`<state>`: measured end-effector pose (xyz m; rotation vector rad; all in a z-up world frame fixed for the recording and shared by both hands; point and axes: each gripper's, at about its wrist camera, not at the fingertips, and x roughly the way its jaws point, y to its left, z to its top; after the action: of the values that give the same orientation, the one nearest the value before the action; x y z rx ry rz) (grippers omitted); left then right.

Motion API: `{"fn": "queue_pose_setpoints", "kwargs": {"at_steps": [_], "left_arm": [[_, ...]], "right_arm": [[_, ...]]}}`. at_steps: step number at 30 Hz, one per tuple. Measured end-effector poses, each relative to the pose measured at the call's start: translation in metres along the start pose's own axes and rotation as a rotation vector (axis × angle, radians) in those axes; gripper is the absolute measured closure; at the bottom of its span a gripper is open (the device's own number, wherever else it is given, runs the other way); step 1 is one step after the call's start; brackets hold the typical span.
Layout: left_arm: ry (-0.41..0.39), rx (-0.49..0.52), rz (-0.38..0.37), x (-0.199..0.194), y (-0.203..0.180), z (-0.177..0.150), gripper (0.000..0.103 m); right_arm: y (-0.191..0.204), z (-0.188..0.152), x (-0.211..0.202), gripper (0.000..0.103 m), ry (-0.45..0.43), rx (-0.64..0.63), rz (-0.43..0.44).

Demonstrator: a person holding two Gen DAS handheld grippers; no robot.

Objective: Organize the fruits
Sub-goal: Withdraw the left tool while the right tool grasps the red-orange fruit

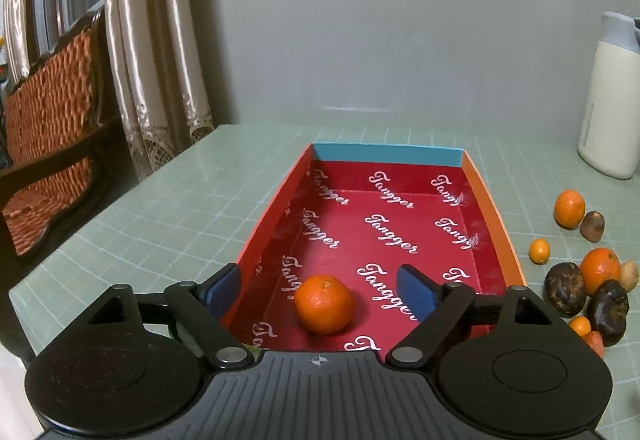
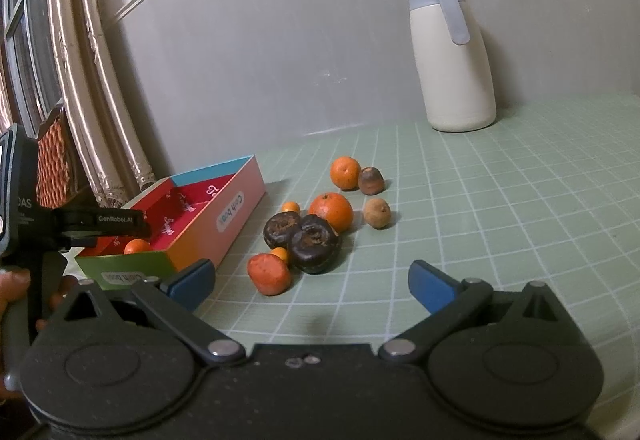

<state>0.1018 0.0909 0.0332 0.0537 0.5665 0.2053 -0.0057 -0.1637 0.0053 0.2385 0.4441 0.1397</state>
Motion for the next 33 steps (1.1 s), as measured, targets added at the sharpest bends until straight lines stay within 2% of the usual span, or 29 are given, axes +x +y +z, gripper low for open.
{"fn": "queue_pose_setpoints", "kwargs": {"at_steps": [5, 19, 27, 30, 32, 33], "left_arm": [[-0.026, 0.009, 0.004, -0.009, -0.003, 0.001, 0.009], [-0.051, 0.035, -0.021, -0.038, -0.005, -0.001, 0.006], [-0.011, 0.030, 0.010, -0.048, 0.019, -0.019, 0.006], [0.003, 0.024, 0.027, -0.050, 0.028, -0.026, 0.006], [0.010, 0.020, 0.038, -0.051, 0.034, -0.032, 0.005], [0.015, 0.017, 0.043, -0.051, 0.036, -0.034, 0.005]], "right_arm": [[-0.001, 0.000, -0.001, 0.000, -0.003, 0.003, -0.001], [-0.002, 0.001, -0.005, 0.000, -0.026, 0.004, 0.001], [0.007, 0.003, 0.006, 0.001, -0.007, -0.028, 0.028], [0.011, 0.003, 0.015, 0.007, 0.018, -0.027, 0.045], [0.017, 0.004, 0.022, 0.021, 0.030, -0.046, 0.051], [0.020, 0.004, 0.026, 0.024, 0.036, -0.058, 0.050]]}}
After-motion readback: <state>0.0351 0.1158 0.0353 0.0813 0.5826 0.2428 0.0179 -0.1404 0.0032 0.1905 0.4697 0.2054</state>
